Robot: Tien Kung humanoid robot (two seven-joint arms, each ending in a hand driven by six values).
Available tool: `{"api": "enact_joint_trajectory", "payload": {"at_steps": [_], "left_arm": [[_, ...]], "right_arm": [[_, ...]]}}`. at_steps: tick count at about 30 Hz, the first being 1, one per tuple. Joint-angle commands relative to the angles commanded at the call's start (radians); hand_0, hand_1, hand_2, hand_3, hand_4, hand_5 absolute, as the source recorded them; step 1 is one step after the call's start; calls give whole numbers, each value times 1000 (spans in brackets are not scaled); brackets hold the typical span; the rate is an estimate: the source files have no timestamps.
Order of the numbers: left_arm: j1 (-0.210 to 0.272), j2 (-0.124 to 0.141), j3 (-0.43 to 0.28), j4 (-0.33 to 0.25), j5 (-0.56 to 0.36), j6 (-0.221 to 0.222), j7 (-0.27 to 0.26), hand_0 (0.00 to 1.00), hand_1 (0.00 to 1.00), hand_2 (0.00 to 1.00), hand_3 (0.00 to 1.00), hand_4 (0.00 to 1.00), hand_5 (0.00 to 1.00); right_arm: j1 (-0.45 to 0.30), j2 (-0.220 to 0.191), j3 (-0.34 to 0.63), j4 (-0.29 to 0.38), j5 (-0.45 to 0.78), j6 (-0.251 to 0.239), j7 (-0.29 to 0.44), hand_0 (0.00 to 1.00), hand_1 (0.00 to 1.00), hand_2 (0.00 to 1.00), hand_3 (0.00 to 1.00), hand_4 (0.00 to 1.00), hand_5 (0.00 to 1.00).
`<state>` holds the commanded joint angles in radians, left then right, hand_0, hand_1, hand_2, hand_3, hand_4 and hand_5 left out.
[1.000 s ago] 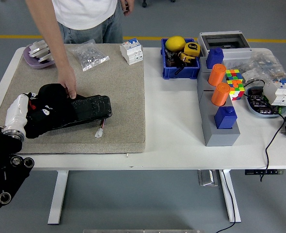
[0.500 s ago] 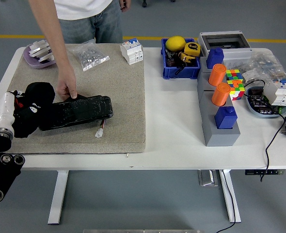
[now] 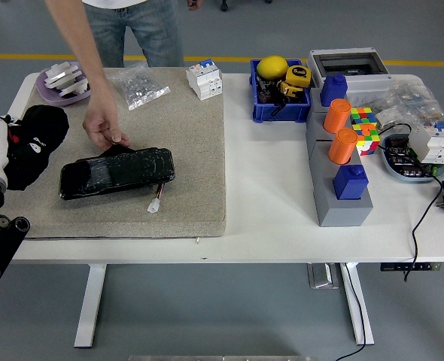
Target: Pick the rag up,wipe the panel,place it on the desk
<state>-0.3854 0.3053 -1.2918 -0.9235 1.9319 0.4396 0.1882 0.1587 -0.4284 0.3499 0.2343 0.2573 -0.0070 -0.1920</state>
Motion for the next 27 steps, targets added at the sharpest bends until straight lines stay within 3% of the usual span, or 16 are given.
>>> {"api": "enact_joint_trajectory", "payload": {"at_steps": [6, 7, 12, 13, 18, 19, 24, 25, 27], "left_arm": [[-50, 32, 77, 87, -10, 6, -19, 230, 203, 544, 529, 165, 2], [-57, 35, 90, 102, -14, 2, -19, 264, 326, 559, 552, 243, 2], [-73, 41, 118, 148, -36, -37, -9, 264, 326, 559, 552, 243, 2], [-74, 41, 121, 152, -40, -42, -8, 345, 473, 567, 565, 398, 2], [-78, 40, 132, 165, -54, -81, 2, 345, 473, 567, 565, 398, 2], [-78, 40, 131, 164, -55, -85, 3, 463, 594, 605, 563, 567, 2], [-77, 41, 133, 150, -63, -107, 3, 463, 594, 605, 563, 567, 2], [-77, 41, 133, 148, -62, -109, 3, 609, 731, 638, 573, 669, 2], [-76, 40, 130, 143, -57, -113, 4, 609, 731, 638, 573, 669, 2]], "right_arm": [[-1, -1, -3, -1, 5, 0, -1, 744, 283, 650, 621, 998, 574], [-1, -1, -2, -1, 4, 0, -1, 744, 282, 650, 621, 998, 576], [3, -1, 0, -1, 0, -2, 0, 744, 282, 650, 621, 998, 576], [3, -1, 0, -1, 0, -2, 0, 743, 282, 648, 620, 998, 576], [3, -1, -5, -2, 2, -3, 0, 743, 282, 648, 620, 998, 576], [4, -1, -5, -2, 2, -3, 0, 743, 282, 648, 620, 998, 577], [6, -3, -5, -3, 0, -4, -1, 743, 281, 648, 620, 998, 576], [6, -3, -5, -3, 0, -4, -1, 743, 281, 648, 620, 998, 576], [7, -3, -6, -3, 0, -4, -1, 743, 281, 648, 620, 998, 576]]}}
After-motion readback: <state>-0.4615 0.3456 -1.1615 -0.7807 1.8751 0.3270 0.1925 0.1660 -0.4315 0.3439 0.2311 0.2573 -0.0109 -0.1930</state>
